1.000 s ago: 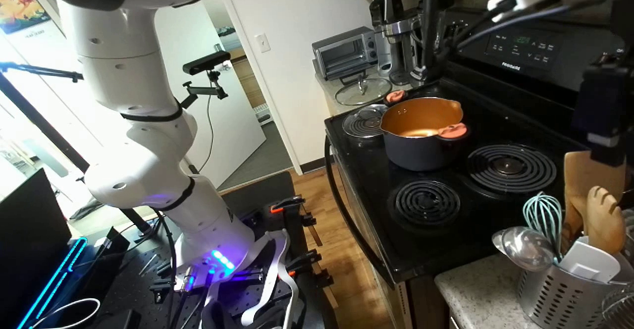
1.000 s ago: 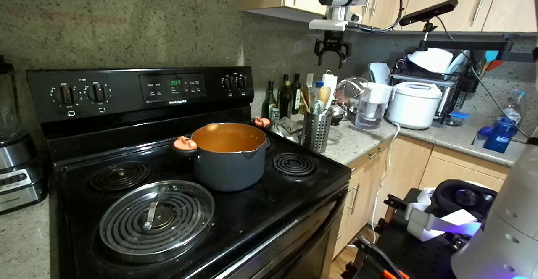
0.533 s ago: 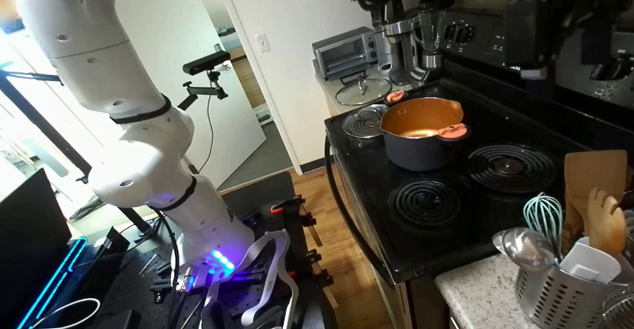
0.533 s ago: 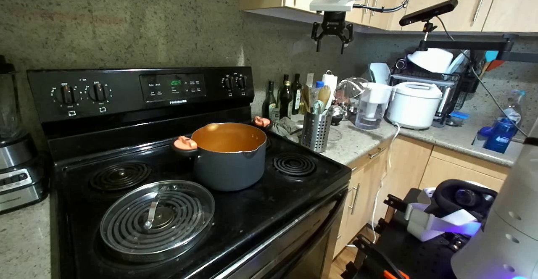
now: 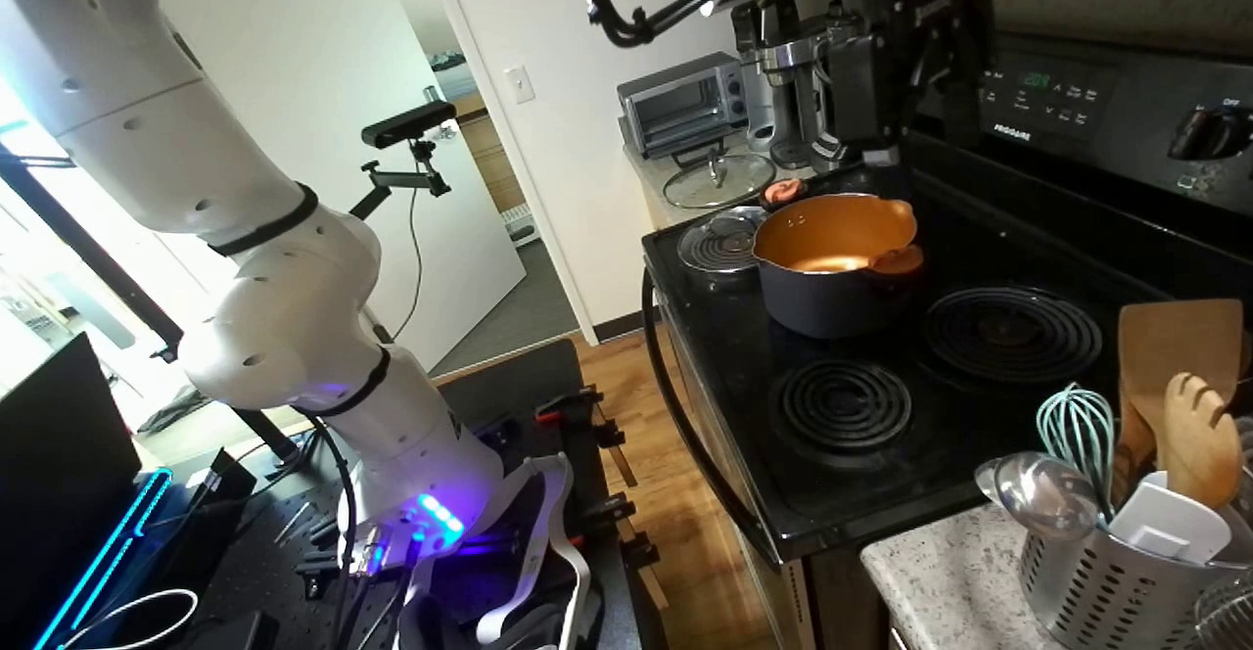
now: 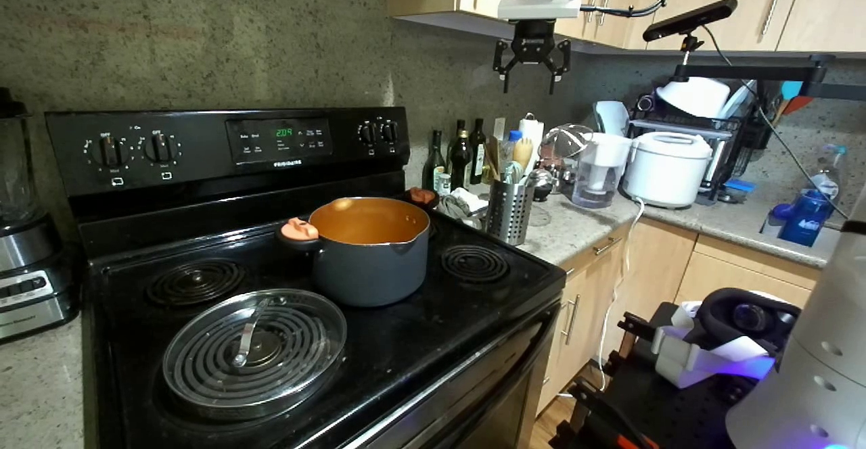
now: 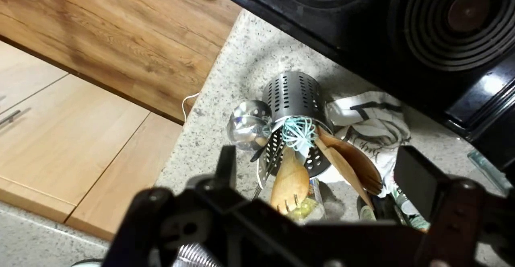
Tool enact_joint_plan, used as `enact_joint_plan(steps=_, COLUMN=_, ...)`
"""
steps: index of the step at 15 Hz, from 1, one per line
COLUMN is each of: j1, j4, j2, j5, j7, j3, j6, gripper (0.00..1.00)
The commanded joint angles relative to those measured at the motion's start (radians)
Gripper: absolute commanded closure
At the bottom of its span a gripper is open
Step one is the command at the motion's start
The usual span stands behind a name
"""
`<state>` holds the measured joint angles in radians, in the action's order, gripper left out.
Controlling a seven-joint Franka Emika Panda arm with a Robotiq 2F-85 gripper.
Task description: Pick up the wooden spoon from the pot and put it in the dish dryer
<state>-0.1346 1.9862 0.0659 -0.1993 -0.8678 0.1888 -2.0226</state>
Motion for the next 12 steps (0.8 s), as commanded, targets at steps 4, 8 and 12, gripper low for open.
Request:
enact_joint_plan(steps=4, j1=-0.019, j4=0.015, j2=0.016, j5=0.000, j7=0.005, j3=-0.017, j6=-0.001, gripper=0.00)
enact_joint_plan(steps=8, j1=-0.018, j4=0.017, j2=0.016, j5=0.000, j7=0.005, j3=-0.017, j6=-0.003, gripper=0.00)
enact_joint_plan(steps=12, j1=-0.019, j4=0.018, j2=0.016, j5=0.000, j7=0.005, j3=-0.017, j6=-0.004, gripper=0.00)
